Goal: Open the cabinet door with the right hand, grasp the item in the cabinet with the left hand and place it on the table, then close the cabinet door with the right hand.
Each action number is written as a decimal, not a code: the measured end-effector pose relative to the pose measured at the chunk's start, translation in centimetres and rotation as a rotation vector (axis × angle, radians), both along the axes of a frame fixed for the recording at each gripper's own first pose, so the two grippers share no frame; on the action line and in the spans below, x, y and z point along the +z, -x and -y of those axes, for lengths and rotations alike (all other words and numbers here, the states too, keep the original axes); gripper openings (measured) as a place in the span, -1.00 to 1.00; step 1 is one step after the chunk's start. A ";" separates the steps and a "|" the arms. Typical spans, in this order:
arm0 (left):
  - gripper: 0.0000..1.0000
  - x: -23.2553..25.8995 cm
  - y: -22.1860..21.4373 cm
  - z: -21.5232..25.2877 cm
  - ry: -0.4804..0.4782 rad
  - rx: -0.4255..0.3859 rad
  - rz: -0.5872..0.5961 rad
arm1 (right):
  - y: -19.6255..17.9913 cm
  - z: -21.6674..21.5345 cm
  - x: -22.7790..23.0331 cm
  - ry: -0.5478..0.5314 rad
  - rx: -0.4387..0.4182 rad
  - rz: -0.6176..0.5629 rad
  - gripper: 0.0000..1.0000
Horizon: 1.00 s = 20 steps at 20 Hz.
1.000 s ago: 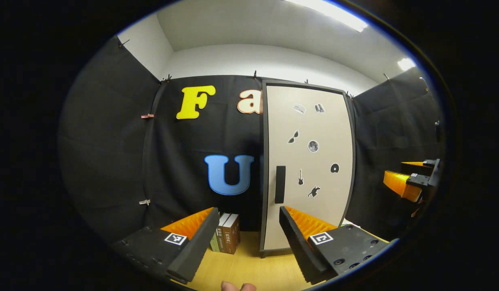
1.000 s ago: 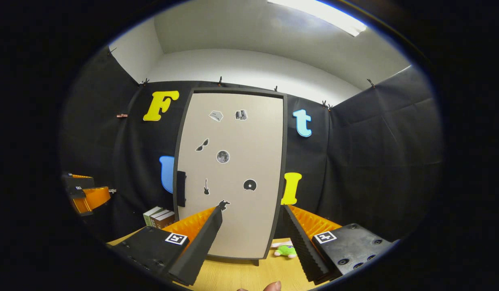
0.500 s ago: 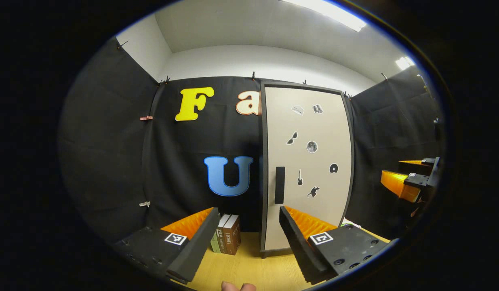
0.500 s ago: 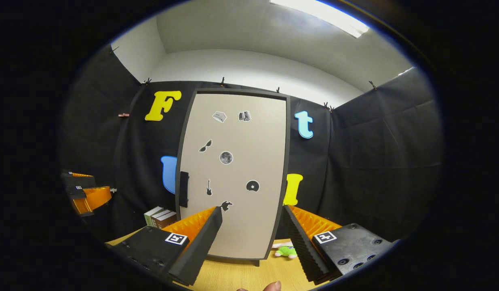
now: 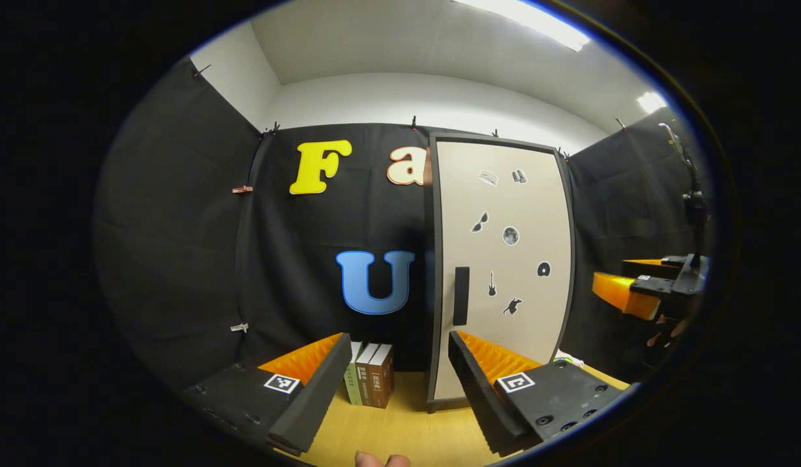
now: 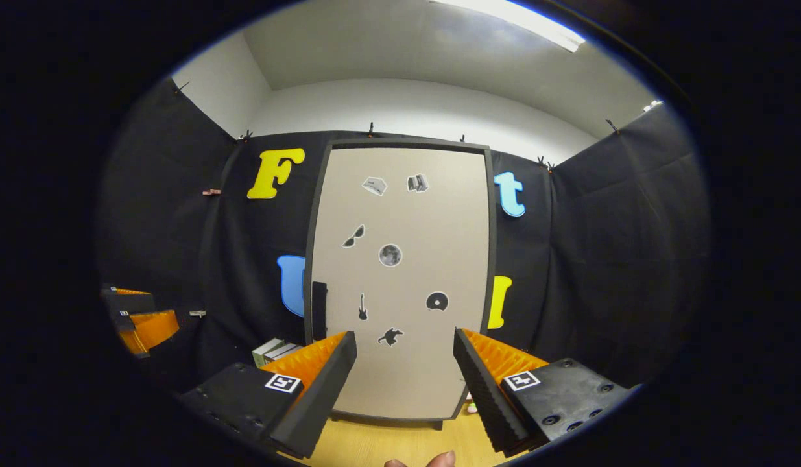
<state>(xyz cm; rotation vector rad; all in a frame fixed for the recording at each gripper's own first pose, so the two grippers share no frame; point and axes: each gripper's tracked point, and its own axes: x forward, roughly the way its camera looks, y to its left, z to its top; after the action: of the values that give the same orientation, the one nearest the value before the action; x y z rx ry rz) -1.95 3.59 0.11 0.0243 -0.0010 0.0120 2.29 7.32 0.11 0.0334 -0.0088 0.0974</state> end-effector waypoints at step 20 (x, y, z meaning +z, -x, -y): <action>0.90 -4.5 -1.1 -10.4 0.020 0.112 -0.082 | -17.8 -15.9 -9.0 -0.015 0.047 -0.149 0.95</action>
<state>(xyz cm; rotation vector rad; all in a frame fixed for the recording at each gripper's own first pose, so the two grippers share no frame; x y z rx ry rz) -0.82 14.04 -4.43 0.0051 0.0824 0.1231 20.12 23.25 -8.90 0.0557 0.1402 0.1413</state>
